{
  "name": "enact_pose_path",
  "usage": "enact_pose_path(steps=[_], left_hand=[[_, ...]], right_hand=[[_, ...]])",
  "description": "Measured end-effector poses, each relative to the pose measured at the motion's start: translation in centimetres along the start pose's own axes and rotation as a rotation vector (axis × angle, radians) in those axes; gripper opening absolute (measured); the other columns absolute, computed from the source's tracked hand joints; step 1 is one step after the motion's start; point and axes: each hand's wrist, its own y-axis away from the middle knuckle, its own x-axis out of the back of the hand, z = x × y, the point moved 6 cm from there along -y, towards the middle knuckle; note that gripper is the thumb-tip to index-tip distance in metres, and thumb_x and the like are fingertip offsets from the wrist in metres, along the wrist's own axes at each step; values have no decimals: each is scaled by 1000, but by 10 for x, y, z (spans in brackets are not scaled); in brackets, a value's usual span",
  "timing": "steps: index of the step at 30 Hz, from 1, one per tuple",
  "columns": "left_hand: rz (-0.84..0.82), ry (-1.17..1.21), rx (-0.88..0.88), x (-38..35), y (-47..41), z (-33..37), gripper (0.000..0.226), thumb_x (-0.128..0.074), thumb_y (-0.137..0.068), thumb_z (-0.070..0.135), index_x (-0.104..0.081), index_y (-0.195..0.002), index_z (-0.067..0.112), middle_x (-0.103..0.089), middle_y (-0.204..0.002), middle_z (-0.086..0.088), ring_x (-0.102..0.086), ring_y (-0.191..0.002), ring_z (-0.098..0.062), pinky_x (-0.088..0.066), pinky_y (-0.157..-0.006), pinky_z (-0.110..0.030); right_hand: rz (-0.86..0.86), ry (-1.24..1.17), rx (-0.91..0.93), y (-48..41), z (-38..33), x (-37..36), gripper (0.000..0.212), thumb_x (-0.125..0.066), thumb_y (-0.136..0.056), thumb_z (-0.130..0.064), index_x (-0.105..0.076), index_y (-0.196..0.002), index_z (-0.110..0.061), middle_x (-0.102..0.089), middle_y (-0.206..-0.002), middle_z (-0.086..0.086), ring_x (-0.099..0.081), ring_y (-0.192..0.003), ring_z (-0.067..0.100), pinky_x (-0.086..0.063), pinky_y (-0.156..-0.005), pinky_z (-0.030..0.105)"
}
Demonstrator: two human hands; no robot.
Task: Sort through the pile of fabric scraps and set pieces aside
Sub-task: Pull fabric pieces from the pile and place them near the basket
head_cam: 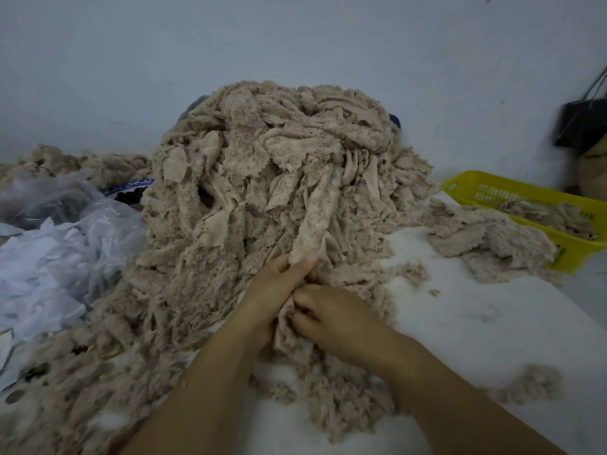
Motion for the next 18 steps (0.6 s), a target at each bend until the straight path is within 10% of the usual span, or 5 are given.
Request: enact_pose_path(steps=[8,14,18], left_hand=[[98,-33,-192,0,1,12,48,-45,-104,42,-54,-61,21,-46,-51,9,-43,-47,-6,-40,-47,-16],[-146,-104,-264,-18,11,17,54,-38,-106,42,-48,-58,19,-37,-51,0,-32,-46,-13,-31,-47,-23],[-227,-213,-315,-23,15,14,54,-37,-107,41,-47,-59,18,-39,-54,-2,-34,-48,-13,-31,-51,-25]], right_hand=[[121,-247,-120,3,12,3,23,-45,-88,-46,-42,-69,-33,-47,-78,-15,-46,-68,1,-35,-58,20],[382,-182,-332,6,46,24,45,-53,-97,-28,-40,-140,-26,-33,-126,-16,-40,-109,-2,-36,-90,19],[400,-139,-263,5,43,25,17,-51,-99,-14,-47,-87,-24,-45,-79,-16,-43,-70,-2,-29,-60,21]])
